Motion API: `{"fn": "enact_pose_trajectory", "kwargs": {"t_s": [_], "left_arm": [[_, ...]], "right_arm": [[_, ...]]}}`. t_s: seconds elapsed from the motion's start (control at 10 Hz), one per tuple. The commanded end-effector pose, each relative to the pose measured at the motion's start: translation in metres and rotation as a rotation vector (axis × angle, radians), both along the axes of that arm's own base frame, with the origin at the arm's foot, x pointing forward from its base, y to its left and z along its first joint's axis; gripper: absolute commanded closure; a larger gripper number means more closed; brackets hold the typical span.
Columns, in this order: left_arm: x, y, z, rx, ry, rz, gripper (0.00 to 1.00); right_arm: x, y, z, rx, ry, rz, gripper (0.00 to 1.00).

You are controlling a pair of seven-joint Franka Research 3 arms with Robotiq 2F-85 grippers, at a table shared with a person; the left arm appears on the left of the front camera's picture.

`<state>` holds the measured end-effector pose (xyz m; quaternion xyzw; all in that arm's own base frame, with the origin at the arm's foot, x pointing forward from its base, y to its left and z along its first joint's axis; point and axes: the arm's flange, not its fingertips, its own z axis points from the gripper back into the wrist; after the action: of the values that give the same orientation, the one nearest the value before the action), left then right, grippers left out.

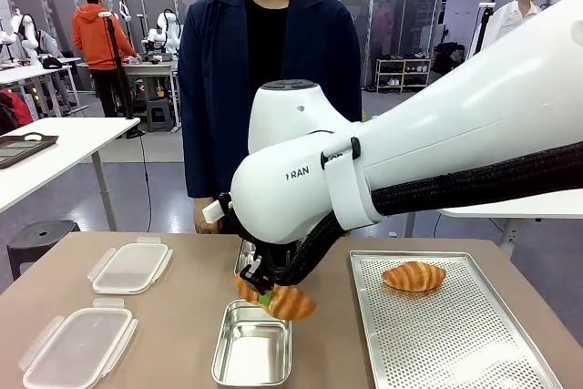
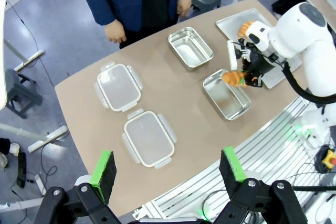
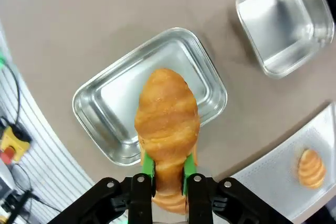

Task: Place the bread into the airtight container.
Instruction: Pick up a Butter Roll and place it into an empty Airtight Container.

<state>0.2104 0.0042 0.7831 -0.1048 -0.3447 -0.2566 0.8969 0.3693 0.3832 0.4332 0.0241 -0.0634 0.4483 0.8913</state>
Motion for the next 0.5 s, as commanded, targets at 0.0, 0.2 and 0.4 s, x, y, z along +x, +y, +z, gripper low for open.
{"fn": "enact_pose_trajectory", "kwargs": {"t_s": [0.0, 0.2, 0.4], "left_arm": [[0.0, -0.001, 0.0, -0.005, -0.001, -0.027, 0.0], [0.0, -0.001, 0.0, -0.005, -0.001, -0.027, 0.0], [0.0, -0.001, 0.0, -0.005, -0.001, -0.027, 0.0]], "right_arm": [[-0.019, 0.011, 0.0, 0.078, 0.048, -0.247, 0.76], [-0.025, 0.018, 0.001, 0.103, 0.097, -0.43, 0.76], [-0.029, 0.026, 0.004, 0.089, 0.159, -0.62, 0.76]]}}
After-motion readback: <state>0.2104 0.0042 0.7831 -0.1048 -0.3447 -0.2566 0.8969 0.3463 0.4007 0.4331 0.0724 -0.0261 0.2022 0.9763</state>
